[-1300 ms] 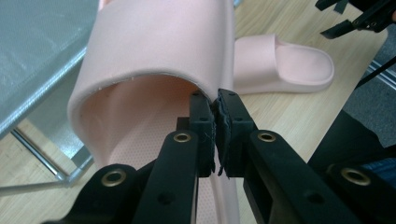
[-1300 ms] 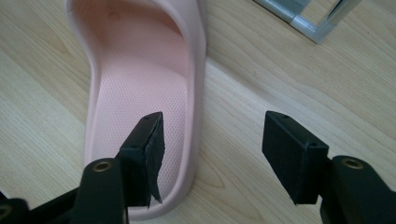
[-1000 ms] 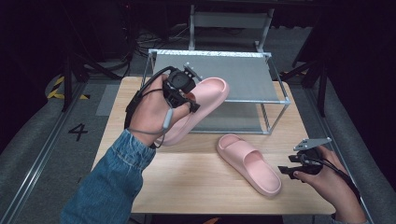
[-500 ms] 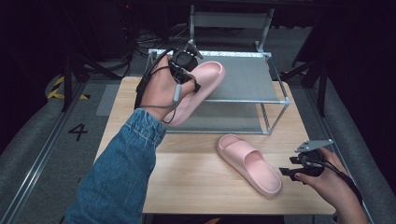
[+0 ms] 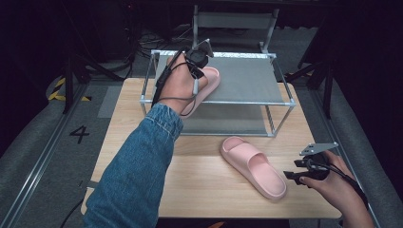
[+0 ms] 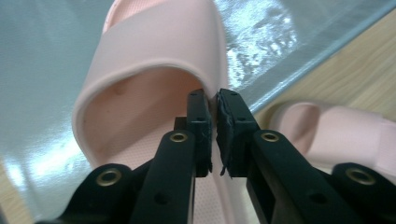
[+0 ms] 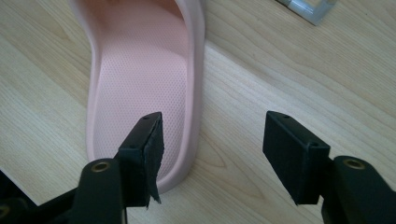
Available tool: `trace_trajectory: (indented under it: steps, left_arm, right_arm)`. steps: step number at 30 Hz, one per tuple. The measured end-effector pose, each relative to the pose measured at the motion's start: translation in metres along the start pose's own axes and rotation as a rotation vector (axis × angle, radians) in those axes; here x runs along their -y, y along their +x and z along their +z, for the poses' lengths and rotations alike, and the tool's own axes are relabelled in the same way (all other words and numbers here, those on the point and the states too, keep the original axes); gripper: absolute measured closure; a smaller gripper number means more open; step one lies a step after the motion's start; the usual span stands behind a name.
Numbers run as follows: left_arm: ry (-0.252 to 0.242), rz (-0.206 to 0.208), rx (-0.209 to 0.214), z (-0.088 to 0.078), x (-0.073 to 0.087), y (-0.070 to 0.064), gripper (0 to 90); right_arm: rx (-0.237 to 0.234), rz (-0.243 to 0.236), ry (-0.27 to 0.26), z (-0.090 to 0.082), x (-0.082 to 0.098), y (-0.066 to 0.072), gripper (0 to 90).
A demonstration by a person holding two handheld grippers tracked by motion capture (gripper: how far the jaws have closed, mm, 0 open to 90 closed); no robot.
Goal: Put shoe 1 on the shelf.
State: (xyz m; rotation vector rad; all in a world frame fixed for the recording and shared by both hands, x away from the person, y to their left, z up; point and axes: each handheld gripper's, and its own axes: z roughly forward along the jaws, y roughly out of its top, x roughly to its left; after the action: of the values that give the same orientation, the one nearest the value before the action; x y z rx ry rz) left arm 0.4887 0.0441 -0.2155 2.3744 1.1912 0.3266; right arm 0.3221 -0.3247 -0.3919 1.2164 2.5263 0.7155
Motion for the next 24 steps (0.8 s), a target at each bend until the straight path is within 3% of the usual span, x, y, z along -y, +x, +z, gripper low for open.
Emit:
trace_trajectory:
  steps: [3,4,5,6,11,17,24]
  left_arm:
    - [-0.009,0.009,-0.003,0.000,0.002,0.000,70.3]
    - [-0.023,0.006,0.023,-0.002,0.005,0.000,66.9]
    - [-0.023,0.006,0.023,-0.002,0.005,0.000,63.6]
    - [-0.058,0.022,0.044,-0.005,0.009,0.000,59.4]
    - [-0.117,0.065,0.081,-0.014,0.022,-0.001,48.6]
    - [-0.187,0.096,0.144,-0.035,0.046,0.002,47.9]
    - [-0.222,0.117,0.181,-0.054,0.074,0.007,50.1]
  right_arm:
    - [-0.001,0.002,0.002,0.000,0.000,0.000,39.3]
    - [-0.001,-0.005,0.003,0.001,0.000,0.000,39.1]
    - [-0.001,-0.005,0.003,0.001,0.000,0.000,39.1]
    - [-0.002,-0.006,0.001,0.001,-0.001,0.001,39.1]
    - [-0.001,-0.013,0.006,0.002,-0.002,0.002,39.0]
    - [-0.003,-0.010,0.006,0.003,-0.002,0.003,39.0]
    - [-0.009,-0.012,0.015,0.004,-0.002,0.004,39.0]
